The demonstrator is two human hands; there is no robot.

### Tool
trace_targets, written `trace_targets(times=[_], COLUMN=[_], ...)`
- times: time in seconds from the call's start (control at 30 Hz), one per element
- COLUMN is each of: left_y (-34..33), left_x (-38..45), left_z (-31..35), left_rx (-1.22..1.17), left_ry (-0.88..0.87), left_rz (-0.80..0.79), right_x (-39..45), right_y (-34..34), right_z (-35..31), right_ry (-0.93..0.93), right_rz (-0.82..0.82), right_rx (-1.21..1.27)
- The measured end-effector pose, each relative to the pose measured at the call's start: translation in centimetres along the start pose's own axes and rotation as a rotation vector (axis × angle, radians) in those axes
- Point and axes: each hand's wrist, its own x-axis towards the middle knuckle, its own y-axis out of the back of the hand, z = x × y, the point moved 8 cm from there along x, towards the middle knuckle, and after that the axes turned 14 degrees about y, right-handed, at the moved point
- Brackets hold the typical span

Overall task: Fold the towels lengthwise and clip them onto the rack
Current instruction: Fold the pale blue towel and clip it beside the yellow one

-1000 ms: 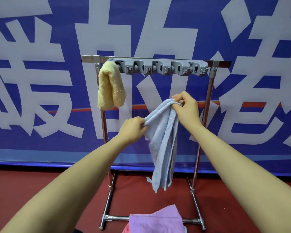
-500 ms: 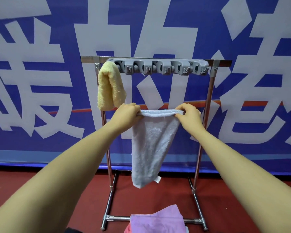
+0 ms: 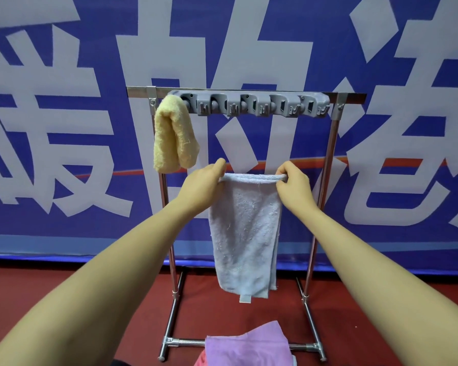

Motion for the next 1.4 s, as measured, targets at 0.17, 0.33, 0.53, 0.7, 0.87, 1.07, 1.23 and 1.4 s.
trace_targets(times=[0.17,0.33,0.53,0.7,0.87,1.07,1.23,1.4], left_y=[-1.0,-0.5,0.1,0.3,0.0,0.0,-1.1,-1.9], left_x=[0.3,0.1,-0.3,-1.0,-0.7,-0.8,-0.2,-0.9], left_z=[-0.8,-0.5,-0.8,0.2,0.4,-0.7,-1.2,-0.1], left_rx=[0.035,0.098,0.133,0.261,0.286,0.191,-0.014,-0.247], left_ry=[0.051,-0.024,-0.086,-0.138,-0.085,0.129,0.151,0.047], left_rz=[-0.019,0.078,0.156,0.166,0.109,0.044,-0.013,-0.131], right_x=[-0.7,-0.7,-0.5,-0.4,-0.5,-0.7,-1.2,-0.9], right_y=[-1.6,-2.8,-3.2,-3.3,-4.0,-6.0,-6.0,-5.4], right_z=[-0.1,-0.4,-1.0,-2.1,-2.1,-2.4,-3.3,-4.1], right_ry=[0.085,0.114,0.155,0.242,0.134,0.162,0.061,0.059], right_rz=[-0.159,-0.244,-0.158,-0.093,-0.173,-0.374,-0.328,-0.289], right_rx=[-0.031,-0.256,-0.371,-0.489,-0.350,-0.246,0.082,0.111])
